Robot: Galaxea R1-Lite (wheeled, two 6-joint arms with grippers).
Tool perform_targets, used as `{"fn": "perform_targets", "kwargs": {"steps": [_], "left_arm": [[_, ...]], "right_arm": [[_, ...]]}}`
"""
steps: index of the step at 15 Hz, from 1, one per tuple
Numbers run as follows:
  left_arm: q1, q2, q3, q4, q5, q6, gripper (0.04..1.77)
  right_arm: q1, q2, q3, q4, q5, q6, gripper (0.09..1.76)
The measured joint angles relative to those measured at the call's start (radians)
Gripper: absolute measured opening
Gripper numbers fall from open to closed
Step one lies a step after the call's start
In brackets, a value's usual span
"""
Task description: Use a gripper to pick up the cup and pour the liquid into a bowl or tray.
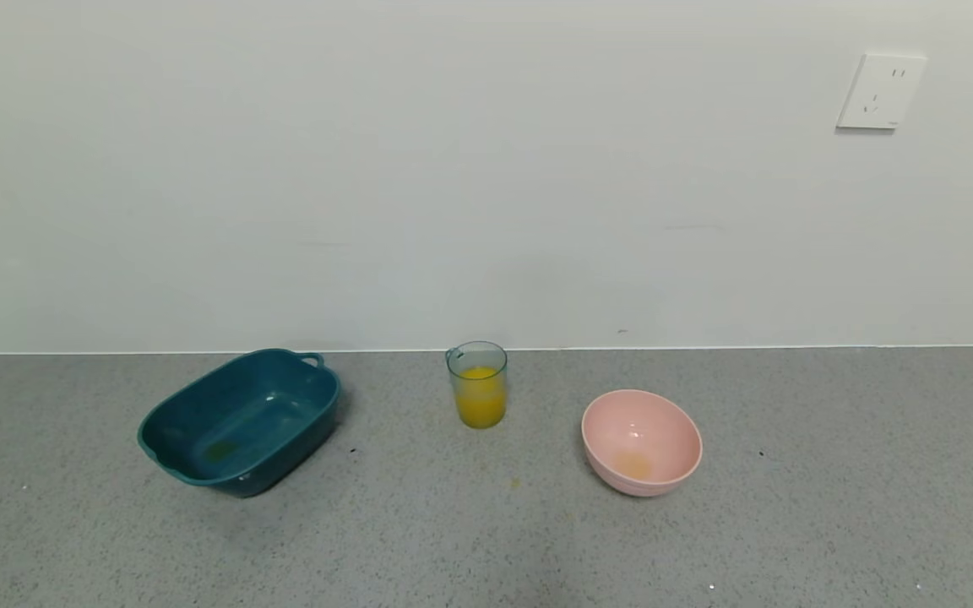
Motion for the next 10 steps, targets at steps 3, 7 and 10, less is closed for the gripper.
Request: {"fn": "perform_targets", "kwargs": {"steps": [3,7,10], "left_arm": [[0.0,0.064,-0.064,-0.004,-0.027,-0.017,1.72],[-0.035,0.229,-0.193,-0.015,-0.031,-0.02,1.72],[-0.053,0.369,-0.265,-0.033,-0.033,-0.016,1.72]], "right_arm": [[0.0,0.0,0.0,0.0,0.0,0.0,1.71],[0.0,0.0,0.0,0.0,0.0,0.0,1.71],[0.0,0.0,0.0,0.0,0.0,0.0,1.71]]}}
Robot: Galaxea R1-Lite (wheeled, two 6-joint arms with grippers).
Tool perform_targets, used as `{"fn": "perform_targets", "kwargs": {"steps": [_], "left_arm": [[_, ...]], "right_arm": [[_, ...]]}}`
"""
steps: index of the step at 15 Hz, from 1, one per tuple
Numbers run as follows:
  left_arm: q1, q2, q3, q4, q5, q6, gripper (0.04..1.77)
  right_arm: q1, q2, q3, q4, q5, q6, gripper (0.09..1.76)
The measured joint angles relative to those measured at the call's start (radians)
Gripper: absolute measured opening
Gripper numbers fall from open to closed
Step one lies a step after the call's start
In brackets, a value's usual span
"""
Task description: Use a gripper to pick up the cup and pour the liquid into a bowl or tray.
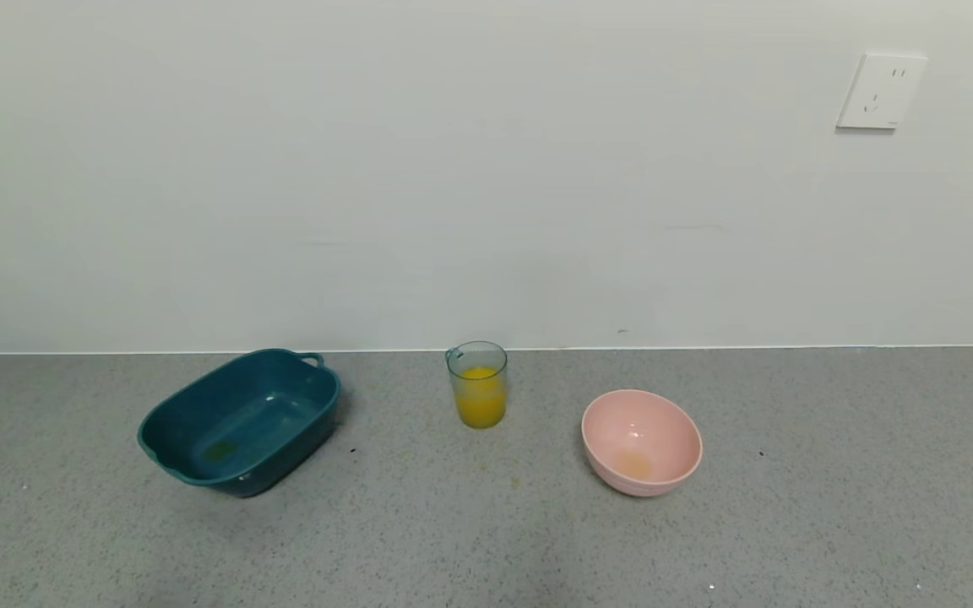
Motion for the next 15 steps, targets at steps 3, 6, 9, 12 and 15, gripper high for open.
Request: {"fn": "perform_targets", "kwargs": {"steps": [3,6,9,12,15], "left_arm": [[-0.009,0.15,-0.057,-0.045,-0.003,0.005,1.72],[-0.055,0.301,-0.115,-0.064,-0.006,0.01,1.72],[-0.123,0.443,-0.191,-0.066,-0.015,0.013,1.72],[-0.188,0.588,-0.265,-0.067,-0.017,0.016,1.72],[-0.254,0.738,-0.325,-0.095,-0.013,0.015,1.72]], "right_arm": [[0.0,0.0,0.0,0.0,0.0,0.0,1.71],[0.0,0.0,0.0,0.0,0.0,0.0,1.71],[0.0,0.0,0.0,0.0,0.0,0.0,1.71],[0.0,0.0,0.0,0.0,0.0,0.0,1.71],[0.0,0.0,0.0,0.0,0.0,0.0,1.71]]}}
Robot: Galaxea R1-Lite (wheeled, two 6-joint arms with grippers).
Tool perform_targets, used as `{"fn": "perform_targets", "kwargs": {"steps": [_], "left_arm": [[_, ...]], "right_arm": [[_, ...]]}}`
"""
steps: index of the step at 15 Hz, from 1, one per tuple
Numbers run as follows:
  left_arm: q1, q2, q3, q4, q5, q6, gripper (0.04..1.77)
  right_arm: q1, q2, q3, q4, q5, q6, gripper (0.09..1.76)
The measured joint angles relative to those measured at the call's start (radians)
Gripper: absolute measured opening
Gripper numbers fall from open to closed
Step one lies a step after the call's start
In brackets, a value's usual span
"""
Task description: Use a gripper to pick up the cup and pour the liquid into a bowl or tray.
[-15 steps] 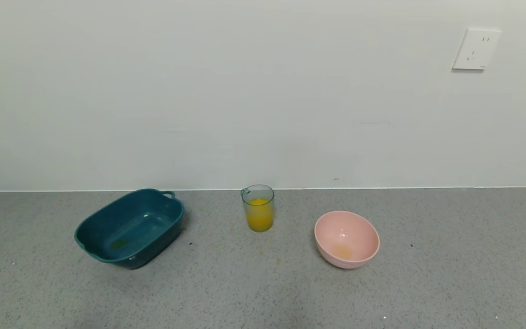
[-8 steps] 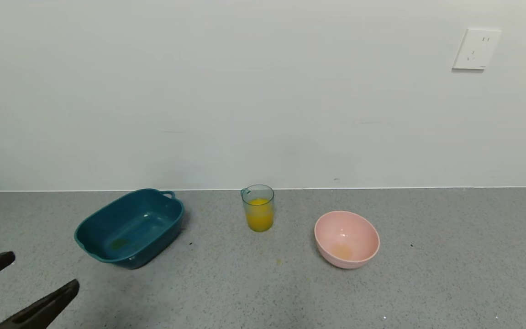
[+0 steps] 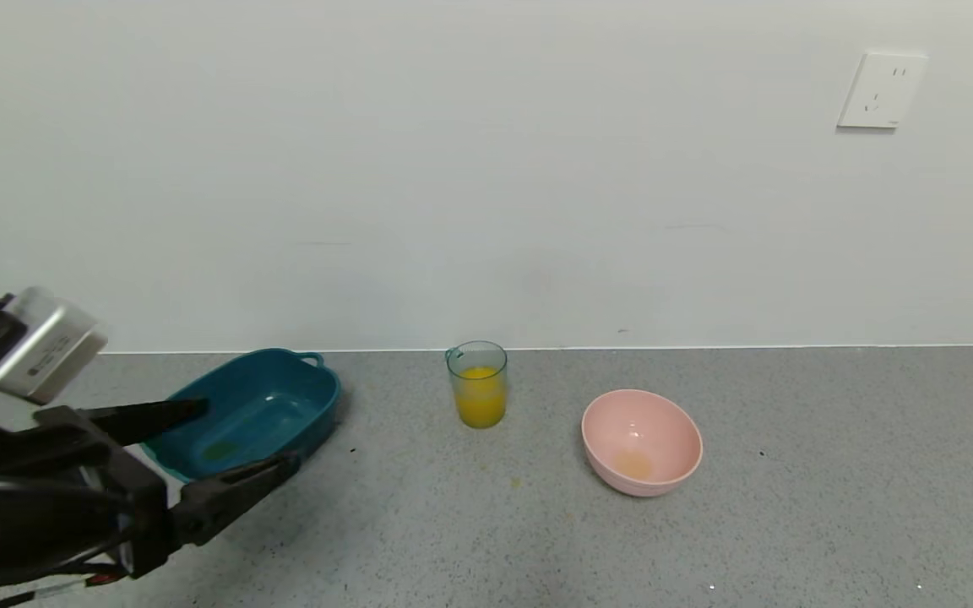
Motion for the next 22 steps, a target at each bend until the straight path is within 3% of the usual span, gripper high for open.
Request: {"fn": "perform_targets", "kwargs": {"steps": [5,13,20,22], "left_arm": [[-0.09,0.236,-0.06,-0.14,0.041,-0.011,1.72],[-0.219,0.564,-0.16,-0.277,0.268,-0.11,1.72],[-0.254,0.799,-0.248,-0.299,0.304,-0.184,1.72],[-0.27,0.859,-0.272,-0.325,0.345,-0.212,1.72]], "right_arm": [[0.0,0.0,0.0,0.0,0.0,0.0,1.71],[0.0,0.0,0.0,0.0,0.0,0.0,1.71],[0.0,0.0,0.0,0.0,0.0,0.0,1.71],[0.0,0.0,0.0,0.0,0.0,0.0,1.71]]}}
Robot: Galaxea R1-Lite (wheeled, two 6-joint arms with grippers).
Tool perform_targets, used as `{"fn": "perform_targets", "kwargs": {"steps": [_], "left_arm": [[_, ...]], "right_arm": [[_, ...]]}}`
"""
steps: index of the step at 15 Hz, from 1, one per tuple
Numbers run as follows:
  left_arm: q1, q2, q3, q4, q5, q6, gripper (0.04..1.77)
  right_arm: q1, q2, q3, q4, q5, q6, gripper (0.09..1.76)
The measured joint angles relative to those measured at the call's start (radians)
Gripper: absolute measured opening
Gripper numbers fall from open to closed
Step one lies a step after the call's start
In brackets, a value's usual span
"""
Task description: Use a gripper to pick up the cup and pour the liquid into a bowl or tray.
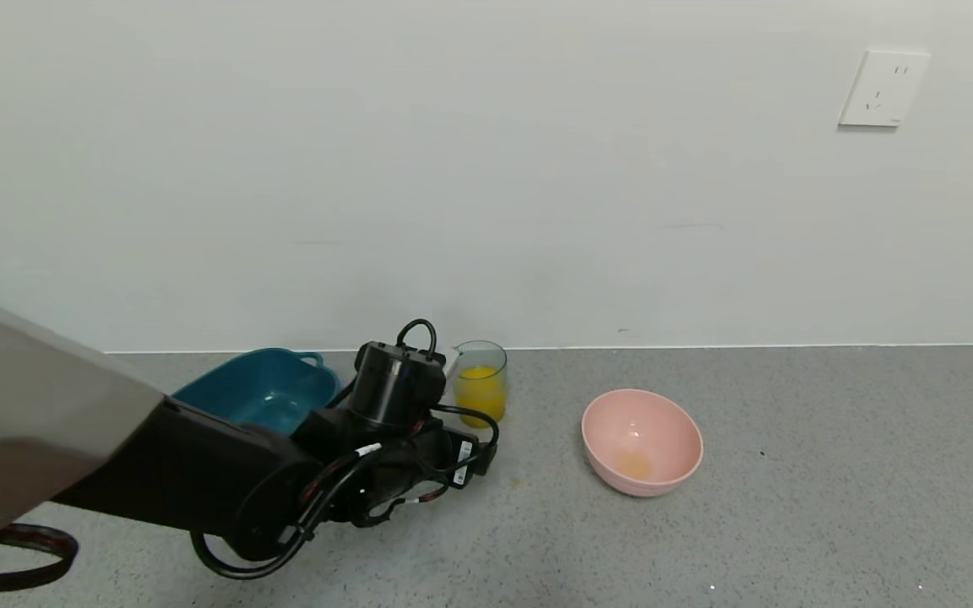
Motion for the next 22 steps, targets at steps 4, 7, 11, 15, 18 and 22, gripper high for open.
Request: {"fn": "perform_targets", "kwargs": {"steps": [4,7,11,15,18,22], "left_arm": [[-0.029,0.095,-0.06,-0.051,0.054,-0.057,1.72],[-0.034,0.161,-0.111,-0.053,0.125,-0.118,1.72],[-0.036,0.239,-0.162,-0.112,0.171,-0.159,1.72],[-0.043,0.292,-0.195,-0.196,0.221,-0.163,1.72],[-0.043,0.331,-0.232,-0.238,0.274,-0.163,1.72],[-0.037,0.381,-0.257,-0.281,0.283,-0.16,1.72]], "right_arm": [[0.0,0.0,0.0,0.0,0.0,0.0,1.71],[0.0,0.0,0.0,0.0,0.0,0.0,1.71],[0.0,0.0,0.0,0.0,0.0,0.0,1.71],[0.0,0.0,0.0,0.0,0.0,0.0,1.71],[0.0,0.0,0.0,0.0,0.0,0.0,1.71],[0.0,0.0,0.0,0.0,0.0,0.0,1.71]]}}
